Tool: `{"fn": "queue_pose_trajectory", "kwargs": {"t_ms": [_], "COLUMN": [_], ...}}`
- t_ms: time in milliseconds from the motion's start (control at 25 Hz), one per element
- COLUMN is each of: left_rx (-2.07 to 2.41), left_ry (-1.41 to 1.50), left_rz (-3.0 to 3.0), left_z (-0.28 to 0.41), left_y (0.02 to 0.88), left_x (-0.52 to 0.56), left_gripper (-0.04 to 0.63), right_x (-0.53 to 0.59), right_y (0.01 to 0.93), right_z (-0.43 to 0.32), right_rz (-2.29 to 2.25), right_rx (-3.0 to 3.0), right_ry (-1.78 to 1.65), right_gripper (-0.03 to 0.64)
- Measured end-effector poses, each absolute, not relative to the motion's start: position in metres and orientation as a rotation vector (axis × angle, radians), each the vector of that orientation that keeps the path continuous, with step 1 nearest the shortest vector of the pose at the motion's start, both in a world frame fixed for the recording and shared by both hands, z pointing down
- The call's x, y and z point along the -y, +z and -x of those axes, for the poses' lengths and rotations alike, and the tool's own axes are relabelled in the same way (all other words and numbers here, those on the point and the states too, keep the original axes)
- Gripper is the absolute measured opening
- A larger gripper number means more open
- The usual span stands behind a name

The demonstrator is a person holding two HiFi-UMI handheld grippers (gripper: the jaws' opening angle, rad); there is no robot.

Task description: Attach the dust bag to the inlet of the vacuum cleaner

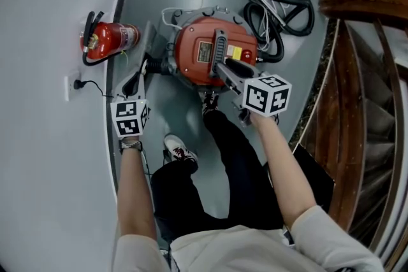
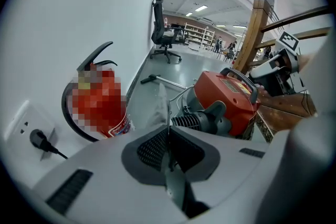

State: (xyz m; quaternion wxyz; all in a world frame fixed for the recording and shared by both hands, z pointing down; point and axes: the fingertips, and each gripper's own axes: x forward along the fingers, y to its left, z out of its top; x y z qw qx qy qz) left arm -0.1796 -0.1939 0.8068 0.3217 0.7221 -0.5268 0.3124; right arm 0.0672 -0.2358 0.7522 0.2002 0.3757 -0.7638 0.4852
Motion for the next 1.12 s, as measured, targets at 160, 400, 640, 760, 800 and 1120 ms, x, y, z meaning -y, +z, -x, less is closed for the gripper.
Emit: {"fn": "queue_pose_trajectory", "kwargs": {"t_ms": [160,400,640,760,800,1120], "left_rx": [1.388,1.395,1.404,1.389,1.377,1.309], "left_ry": [0.72,0.615,0.584,0.596,0.617,0.579], "left_rz": [-1.879,-1.834,-1.814,-1.83,-1.845,-1.805], "left_z": [0.178,0.177,0.177,0.172,0.169,0.162], "left_y": [0.808,0.811,0.811,0.81,0.809,0.809], "left_x": [0.196,0.196,0.198,0.199,0.2,0.197], "left_gripper": [0.015,0.015,0.015,0.015,0.015,0.011], "right_x": [0.234,0.231,0.231,0.232,0.232,0.232], "right_y": [0.758,0.763,0.763,0.761,0.76,0.761], "right_z": [-0.064,-0.066,-0.065,-0.063,-0.062,-0.062], "right_rz": [-1.05,-1.071,-1.05,-1.033,-1.025,-1.018], "right_rx": [2.129,2.124,2.127,2.128,2.132,2.159], "right_ry": [1.357,1.365,1.38,1.359,1.347,1.333], "right_gripper": [0.141,0.141,0.144,0.143,0.143,0.143]}}
